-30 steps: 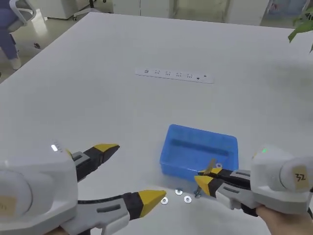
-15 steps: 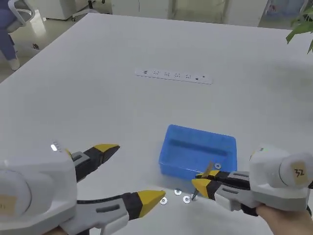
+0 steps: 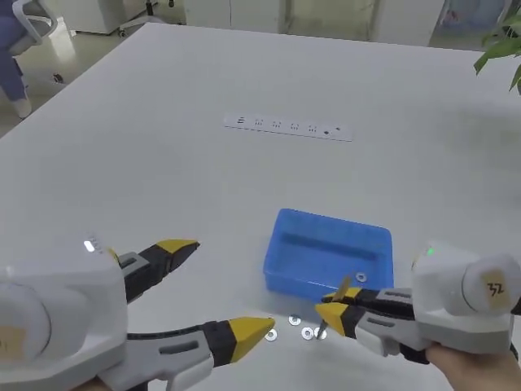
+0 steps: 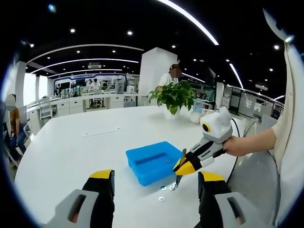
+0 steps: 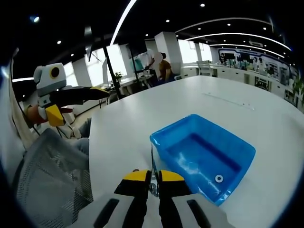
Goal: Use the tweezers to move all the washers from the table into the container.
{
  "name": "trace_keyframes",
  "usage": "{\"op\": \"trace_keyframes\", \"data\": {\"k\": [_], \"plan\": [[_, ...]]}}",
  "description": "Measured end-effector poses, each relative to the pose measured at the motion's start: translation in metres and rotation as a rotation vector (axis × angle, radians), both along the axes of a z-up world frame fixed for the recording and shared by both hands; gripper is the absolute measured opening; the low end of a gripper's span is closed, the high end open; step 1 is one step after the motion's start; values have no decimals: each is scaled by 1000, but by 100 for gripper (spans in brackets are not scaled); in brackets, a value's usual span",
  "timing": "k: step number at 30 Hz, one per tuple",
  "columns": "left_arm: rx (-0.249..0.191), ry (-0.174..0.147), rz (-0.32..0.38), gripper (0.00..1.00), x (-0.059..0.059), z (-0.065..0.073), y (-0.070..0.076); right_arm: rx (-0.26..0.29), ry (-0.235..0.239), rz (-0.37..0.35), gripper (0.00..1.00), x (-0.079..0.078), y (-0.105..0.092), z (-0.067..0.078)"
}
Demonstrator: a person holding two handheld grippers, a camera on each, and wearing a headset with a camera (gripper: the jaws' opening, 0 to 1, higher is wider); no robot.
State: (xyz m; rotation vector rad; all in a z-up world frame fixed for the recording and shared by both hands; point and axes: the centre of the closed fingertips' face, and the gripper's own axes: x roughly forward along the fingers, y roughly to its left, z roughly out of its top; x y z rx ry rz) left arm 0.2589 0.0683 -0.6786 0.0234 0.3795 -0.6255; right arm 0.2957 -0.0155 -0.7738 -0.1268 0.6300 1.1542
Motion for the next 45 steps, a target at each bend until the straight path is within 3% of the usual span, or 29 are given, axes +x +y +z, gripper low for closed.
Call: {"op": "trace_keyframes", "data": {"k": [6,11,13,15,21,28,36,39,45], "plan": [[5,5,-7,72,-1,-2,-2,7,-5,5,4,-2,-1,1],[7,2,-11,72,-1,-1,-3,-31,-67,70,4,-8,4,-1],[8,1,-12,72,-1,-1,-3,-64,-124,115,3,-10,4,-2],[15,0,-13,72,-1,-1,-3,-65,-139,121,3,-12,3,-2],[19,0,-15,72,-2,-2,-3,4,-79,50,2,-6,-5,0],[18,-3,-14,72,-2,-2,-2,90,-50,12,2,-4,-9,22],[15,-2,-16,72,-2,-2,-2,88,-104,26,3,5,-8,50],[16,-3,-16,72,-1,-2,-2,101,-124,14,3,15,-8,63],[17,-3,-12,71,-2,-2,-1,92,-154,-14,3,34,-11,73]]}}
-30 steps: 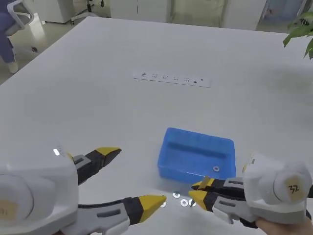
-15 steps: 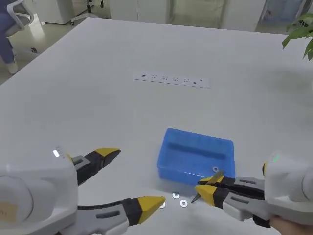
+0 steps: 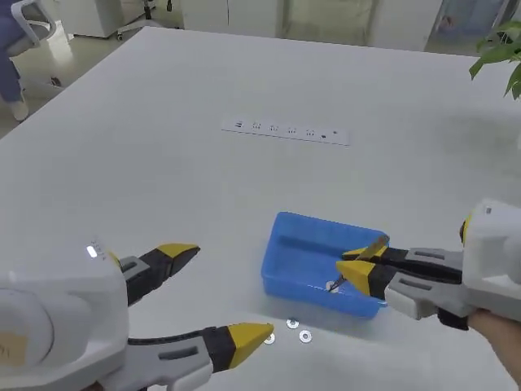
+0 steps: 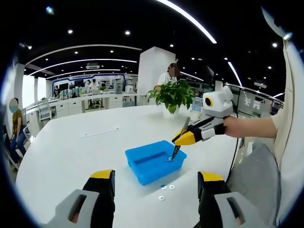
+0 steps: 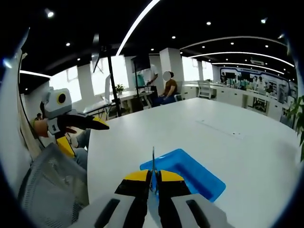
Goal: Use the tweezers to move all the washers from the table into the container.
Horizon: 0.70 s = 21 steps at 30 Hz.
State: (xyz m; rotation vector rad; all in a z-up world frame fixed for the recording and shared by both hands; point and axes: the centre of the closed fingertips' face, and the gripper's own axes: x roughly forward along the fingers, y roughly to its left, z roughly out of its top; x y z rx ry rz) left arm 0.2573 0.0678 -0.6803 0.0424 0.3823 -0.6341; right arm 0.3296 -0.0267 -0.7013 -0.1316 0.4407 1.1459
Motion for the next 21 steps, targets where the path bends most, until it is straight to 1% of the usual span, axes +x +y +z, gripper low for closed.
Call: {"op": "trace_keyframes", "data": {"k": [2,6,8,10,14,16,17,21], "plan": [[0,-1,3,71,0,0,1,-3,-8,-15,3,7,-1,1],[-1,1,8,71,0,0,2,-11,-2,-48,3,22,-2,-2],[2,2,8,71,-1,0,2,-20,2,-62,3,29,-3,-7],[2,2,7,72,-1,0,1,-41,20,-83,3,35,-5,-16],[2,0,8,72,-1,1,2,-57,51,-114,3,45,-7,-29],[6,0,9,73,-1,0,3,-62,59,-119,3,48,-8,-34],[18,-1,15,73,-1,-1,5,-65,64,-122,3,49,-8,-36],[35,5,13,75,-1,-4,7,-93,85,-127,3,51,-9,-49]]}}
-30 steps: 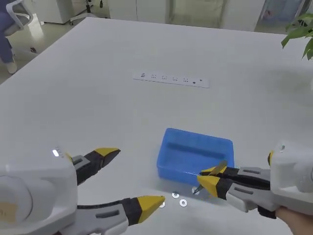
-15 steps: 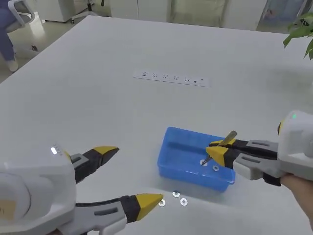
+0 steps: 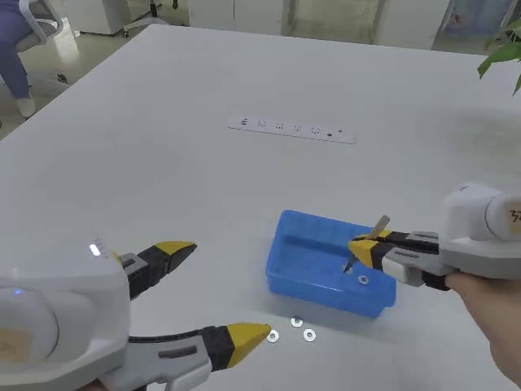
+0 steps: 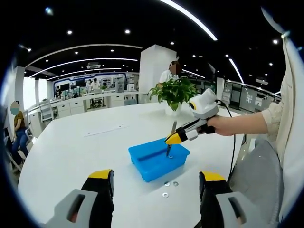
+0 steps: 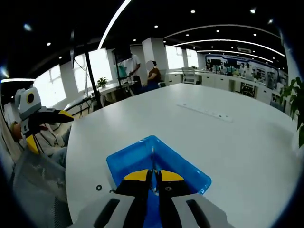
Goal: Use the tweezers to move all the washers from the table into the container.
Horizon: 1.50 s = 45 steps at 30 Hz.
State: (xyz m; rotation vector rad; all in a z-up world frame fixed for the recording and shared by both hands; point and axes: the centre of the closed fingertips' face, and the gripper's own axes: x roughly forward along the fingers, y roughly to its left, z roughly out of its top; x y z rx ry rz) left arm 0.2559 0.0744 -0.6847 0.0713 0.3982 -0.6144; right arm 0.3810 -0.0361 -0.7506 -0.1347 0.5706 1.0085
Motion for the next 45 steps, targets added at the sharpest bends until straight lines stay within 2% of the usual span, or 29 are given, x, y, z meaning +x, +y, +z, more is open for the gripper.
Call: {"op": "trace_keyframes", "data": {"k": [6,12,16,19,23,27,30,32,34,40,45], "plan": [[10,-4,5,81,0,-1,0,-28,12,1,3,1,-2,-11],[10,1,4,86,1,-3,0,-26,12,-5,3,0,-3,-9],[-3,-2,10,90,2,-1,0,-8,-8,0,3,-5,-1,3],[3,3,11,90,2,-3,0,-2,-61,28,3,-13,1,18],[4,8,9,90,2,-4,0,25,-107,55,3,-25,3,35],[2,12,-2,90,3,-5,-2,58,-119,75,3,-39,8,48],[5,14,-16,90,4,-5,-5,80,-101,108,3,-53,16,50],[5,15,-24,89,5,-6,-7,84,-82,132,3,-60,20,46],[5,16,-31,89,5,-6,-8,78,-53,154,3,-65,23,37],[9,20,-42,89,4,-6,-8,64,48,156,3,-73,29,4],[14,25,-37,89,4,-8,-5,56,114,156,3,-79,31,-18]]}}
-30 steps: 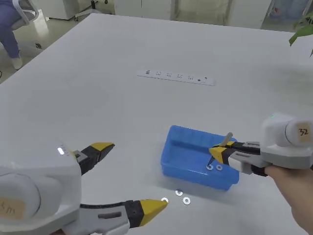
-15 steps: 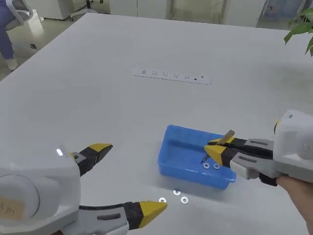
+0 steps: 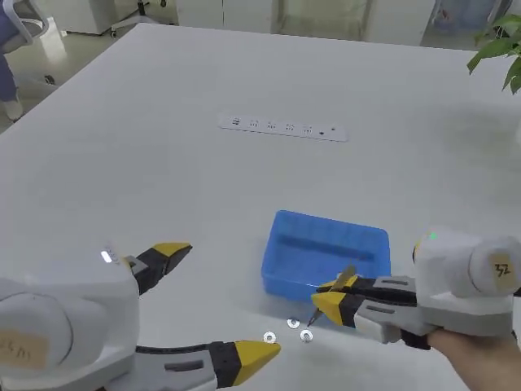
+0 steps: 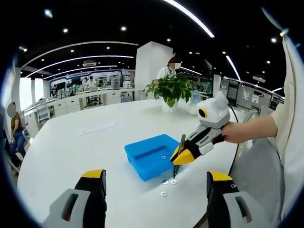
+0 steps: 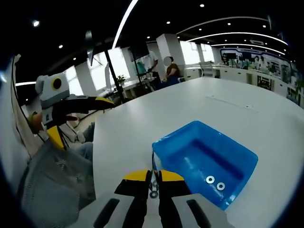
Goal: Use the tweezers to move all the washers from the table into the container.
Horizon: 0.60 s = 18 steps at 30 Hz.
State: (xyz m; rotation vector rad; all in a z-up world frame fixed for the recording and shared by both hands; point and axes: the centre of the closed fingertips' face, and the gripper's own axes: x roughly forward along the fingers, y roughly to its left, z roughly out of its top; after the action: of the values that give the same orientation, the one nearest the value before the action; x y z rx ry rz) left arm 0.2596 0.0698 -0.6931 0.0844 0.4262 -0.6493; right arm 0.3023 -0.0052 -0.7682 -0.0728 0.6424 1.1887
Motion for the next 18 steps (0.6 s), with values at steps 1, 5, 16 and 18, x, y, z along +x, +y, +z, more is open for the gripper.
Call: {"op": "trace_keyframes", "data": {"k": [1,5,16,18], "plan": [[1,1,0,89,0,0,0,-1,2,0,3,-1,0,-2],[-1,6,-3,89,0,-2,0,-14,18,1,3,-4,1,-7],[5,6,-16,88,-1,-3,-5,-67,-25,65,4,-15,6,-7],[5,7,-15,88,-1,-3,-4,-83,-58,102,4,-20,9,-7]]}}
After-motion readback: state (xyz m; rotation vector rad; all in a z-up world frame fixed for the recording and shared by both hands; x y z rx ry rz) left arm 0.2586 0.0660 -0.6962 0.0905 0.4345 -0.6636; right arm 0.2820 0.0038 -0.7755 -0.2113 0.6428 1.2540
